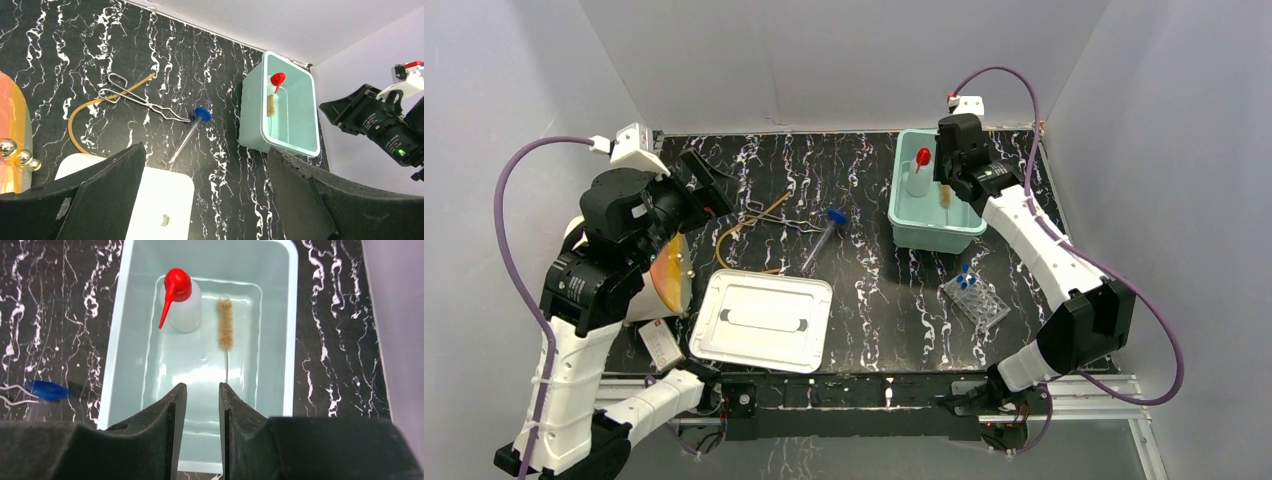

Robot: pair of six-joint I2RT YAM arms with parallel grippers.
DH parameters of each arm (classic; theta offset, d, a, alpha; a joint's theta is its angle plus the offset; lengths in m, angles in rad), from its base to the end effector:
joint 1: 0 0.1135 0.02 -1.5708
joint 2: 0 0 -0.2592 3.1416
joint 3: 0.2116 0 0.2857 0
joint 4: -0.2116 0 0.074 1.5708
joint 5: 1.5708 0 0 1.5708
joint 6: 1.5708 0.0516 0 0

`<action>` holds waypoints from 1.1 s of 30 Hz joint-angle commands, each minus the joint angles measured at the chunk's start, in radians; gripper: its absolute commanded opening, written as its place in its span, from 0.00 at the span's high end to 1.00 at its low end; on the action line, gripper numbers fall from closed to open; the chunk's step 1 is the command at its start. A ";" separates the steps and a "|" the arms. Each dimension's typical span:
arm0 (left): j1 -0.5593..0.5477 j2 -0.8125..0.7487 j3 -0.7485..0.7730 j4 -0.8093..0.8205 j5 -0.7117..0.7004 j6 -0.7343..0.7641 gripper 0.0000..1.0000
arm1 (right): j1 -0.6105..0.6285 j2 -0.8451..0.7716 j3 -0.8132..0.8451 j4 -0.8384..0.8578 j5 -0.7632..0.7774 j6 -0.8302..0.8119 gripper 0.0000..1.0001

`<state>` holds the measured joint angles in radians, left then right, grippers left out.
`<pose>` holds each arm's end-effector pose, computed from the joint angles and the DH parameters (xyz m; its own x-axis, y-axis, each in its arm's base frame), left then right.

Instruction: Organize the chemistry lab equipment

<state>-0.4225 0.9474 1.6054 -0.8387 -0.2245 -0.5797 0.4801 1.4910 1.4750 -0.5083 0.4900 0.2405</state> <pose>0.1646 -0.0614 0.5199 -0.2467 -0.4746 -0.8449 0.0776 0.8594 -0.5054 0.3510 0.1554 0.3676 -0.4422 0.0067 -0.8969 0.0609 0.9979 -0.0226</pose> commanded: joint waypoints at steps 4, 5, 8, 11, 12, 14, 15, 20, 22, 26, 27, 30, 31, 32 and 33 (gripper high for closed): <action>-0.001 0.006 -0.062 0.026 0.057 -0.017 0.09 | 0.037 -0.005 0.029 0.024 -0.154 0.018 0.62; -0.001 0.007 -0.081 0.030 0.062 -0.020 0.09 | 0.057 -0.011 0.030 0.034 -0.163 0.019 0.61; -0.001 0.038 -0.120 0.027 0.079 -0.025 0.09 | 0.094 -0.002 0.060 0.029 -0.213 0.053 0.57; -0.001 0.102 -0.154 0.016 0.082 -0.013 0.09 | 0.119 0.005 0.054 0.043 -0.261 0.094 0.53; -0.001 0.125 -0.165 0.014 0.076 -0.004 0.09 | 0.127 0.007 0.052 0.049 -0.270 0.104 0.53; -0.002 0.175 -0.187 0.012 0.043 0.006 0.09 | 0.143 0.012 0.048 0.051 -0.285 0.124 0.51; -0.001 0.200 -0.198 0.014 0.023 0.015 0.09 | 0.147 0.012 0.047 0.053 -0.292 0.135 0.50; 0.002 0.351 -0.246 0.041 0.001 0.022 0.09 | 0.159 -0.012 0.032 0.040 -0.312 0.184 0.48; 0.005 0.416 -0.273 0.064 0.017 0.010 0.13 | 0.160 -0.034 0.014 0.040 -0.313 0.205 0.48; 0.014 0.534 -0.332 0.151 0.055 -0.009 0.31 | 0.160 -0.085 -0.039 0.060 -0.336 0.235 0.48; 0.015 0.563 -0.339 0.171 0.052 -0.009 0.34 | 0.161 -0.096 -0.050 0.062 -0.342 0.242 0.48; 0.026 0.649 -0.341 0.212 0.048 -0.006 0.34 | 0.161 -0.116 -0.079 0.061 -0.360 0.261 0.47; 0.030 0.678 -0.339 0.219 0.048 -0.003 0.32 | 0.160 -0.123 -0.087 0.063 -0.362 0.266 0.47; 0.034 0.706 -0.335 0.226 0.050 0.000 0.32 | 0.161 -0.130 -0.097 0.066 -0.364 0.269 0.47; 0.038 0.729 -0.334 0.236 0.054 0.006 0.32 | 0.160 -0.137 -0.106 0.070 -0.366 0.273 0.47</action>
<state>-0.4049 1.6287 1.2655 -0.6609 -0.1776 -0.5842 0.6373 1.4017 1.3918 -0.4942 0.1471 0.4747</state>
